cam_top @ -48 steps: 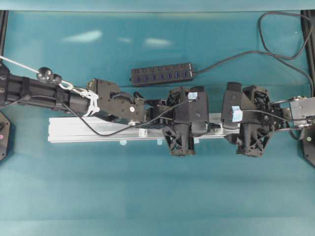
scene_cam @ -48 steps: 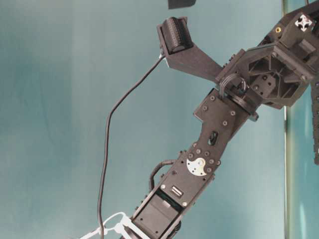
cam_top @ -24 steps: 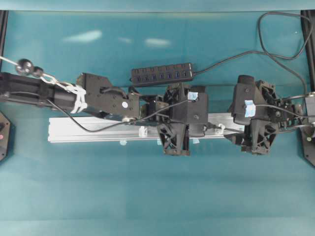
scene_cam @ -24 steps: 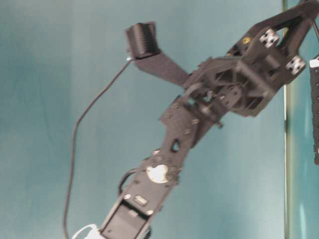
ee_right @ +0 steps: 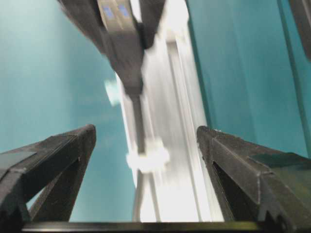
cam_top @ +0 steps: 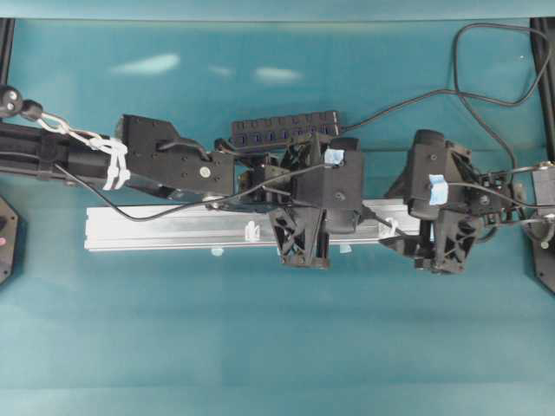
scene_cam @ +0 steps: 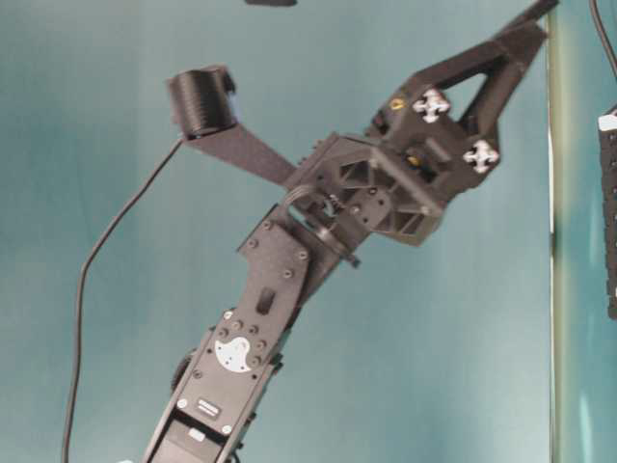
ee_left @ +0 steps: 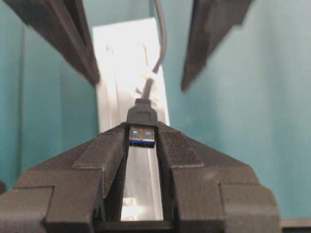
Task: Pass the USB cable through three rings with both arms.
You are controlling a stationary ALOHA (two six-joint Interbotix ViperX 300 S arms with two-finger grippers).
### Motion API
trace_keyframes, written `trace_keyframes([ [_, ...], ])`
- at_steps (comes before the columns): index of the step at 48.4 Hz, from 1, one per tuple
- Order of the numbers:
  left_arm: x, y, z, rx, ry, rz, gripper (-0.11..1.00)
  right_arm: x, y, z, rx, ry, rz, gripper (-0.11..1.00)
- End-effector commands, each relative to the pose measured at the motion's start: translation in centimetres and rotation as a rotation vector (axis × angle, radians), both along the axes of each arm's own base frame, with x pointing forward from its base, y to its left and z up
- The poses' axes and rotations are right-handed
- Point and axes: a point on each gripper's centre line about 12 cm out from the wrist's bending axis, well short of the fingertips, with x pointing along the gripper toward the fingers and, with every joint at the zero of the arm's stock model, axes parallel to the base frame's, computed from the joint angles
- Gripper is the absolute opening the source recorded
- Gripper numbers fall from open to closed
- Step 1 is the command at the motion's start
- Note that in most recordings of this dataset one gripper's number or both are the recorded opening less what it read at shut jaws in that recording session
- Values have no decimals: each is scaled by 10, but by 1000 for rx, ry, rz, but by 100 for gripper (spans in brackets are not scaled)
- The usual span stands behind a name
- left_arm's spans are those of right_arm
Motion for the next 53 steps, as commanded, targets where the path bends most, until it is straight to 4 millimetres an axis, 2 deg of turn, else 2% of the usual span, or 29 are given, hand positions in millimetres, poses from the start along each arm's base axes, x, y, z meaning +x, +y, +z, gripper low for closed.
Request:
trace_keyframes([
  [1,1,1,21,3,-51,1,21,8,0,8,7,-43,-2,79],
  [8,1,1,21,3,-49,1,21,14,0,9,9,-58,-1,75],
  [13,0,1,20,3,-46,1,21,16,0,9,10,-65,3,67],
  [18,-1,2,19,2,-44,3,21,18,1,11,13,-91,8,54],
  [22,-1,2,19,3,-43,2,21,19,1,13,15,-108,11,37],
  [28,-2,2,18,3,-40,2,21,20,2,15,16,-125,14,18],
  [35,-3,1,15,1,-32,3,21,20,3,16,16,-126,17,1],
  [43,-5,1,9,-3,-19,6,21,20,2,16,16,-128,15,-7],
  [53,-7,2,7,-6,-13,9,21,21,3,17,15,-128,18,-7],
])
